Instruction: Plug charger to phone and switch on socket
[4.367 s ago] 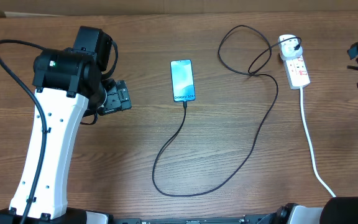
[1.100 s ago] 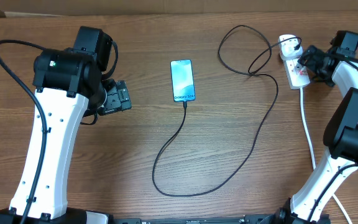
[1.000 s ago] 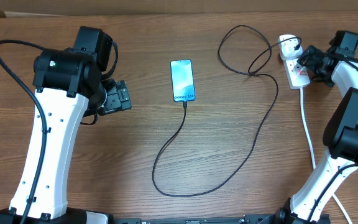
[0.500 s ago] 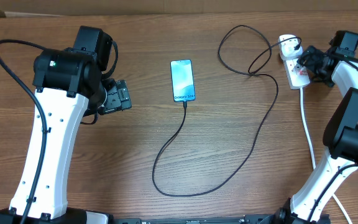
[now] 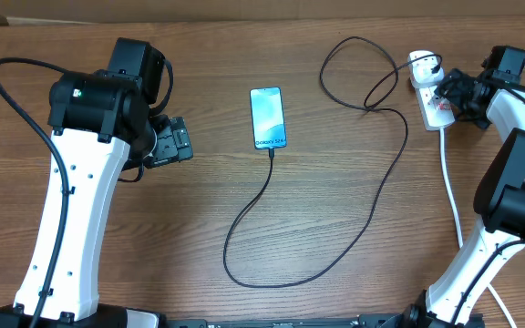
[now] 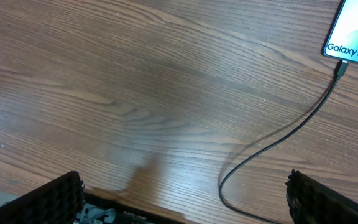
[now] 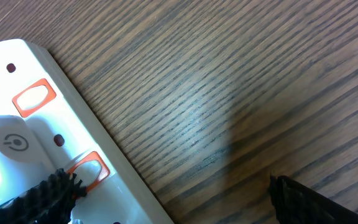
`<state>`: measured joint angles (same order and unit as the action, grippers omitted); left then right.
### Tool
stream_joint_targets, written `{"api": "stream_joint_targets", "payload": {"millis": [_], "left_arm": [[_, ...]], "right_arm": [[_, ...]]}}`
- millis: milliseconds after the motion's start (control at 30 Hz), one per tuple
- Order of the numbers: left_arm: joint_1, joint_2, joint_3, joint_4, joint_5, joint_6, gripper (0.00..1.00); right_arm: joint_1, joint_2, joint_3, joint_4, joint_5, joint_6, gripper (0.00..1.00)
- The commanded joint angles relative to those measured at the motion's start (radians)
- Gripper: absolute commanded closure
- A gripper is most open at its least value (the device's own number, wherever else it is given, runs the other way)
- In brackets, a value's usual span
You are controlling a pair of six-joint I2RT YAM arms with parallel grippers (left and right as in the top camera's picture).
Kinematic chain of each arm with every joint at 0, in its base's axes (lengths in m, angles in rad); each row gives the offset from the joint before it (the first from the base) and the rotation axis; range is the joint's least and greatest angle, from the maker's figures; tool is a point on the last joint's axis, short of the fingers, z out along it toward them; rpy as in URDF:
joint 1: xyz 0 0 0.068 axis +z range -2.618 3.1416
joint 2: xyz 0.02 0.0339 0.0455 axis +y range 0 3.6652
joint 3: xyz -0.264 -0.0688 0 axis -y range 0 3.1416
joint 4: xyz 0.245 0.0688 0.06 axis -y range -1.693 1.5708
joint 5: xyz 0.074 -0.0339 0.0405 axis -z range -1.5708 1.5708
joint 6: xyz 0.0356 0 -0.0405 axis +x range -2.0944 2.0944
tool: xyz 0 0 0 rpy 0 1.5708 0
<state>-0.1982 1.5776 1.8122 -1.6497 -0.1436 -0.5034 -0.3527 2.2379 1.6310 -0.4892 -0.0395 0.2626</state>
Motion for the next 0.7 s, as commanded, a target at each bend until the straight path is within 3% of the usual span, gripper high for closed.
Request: {"api": "stream_joint_targets", "payload": {"millis": [0, 667], "left_arm": [[0.002, 0.006, -0.005, 0.002, -0.013, -0.021, 0.00], [0.002, 0.006, -0.005, 0.002, -0.013, -0.021, 0.00]], "right_arm": [[0.006, 0.047, 0.006, -0.006, 0.002, -0.006, 0.00], [-0.051, -0.035, 0.064, -0.018, 0.000, 0.024, 0.00]]}}
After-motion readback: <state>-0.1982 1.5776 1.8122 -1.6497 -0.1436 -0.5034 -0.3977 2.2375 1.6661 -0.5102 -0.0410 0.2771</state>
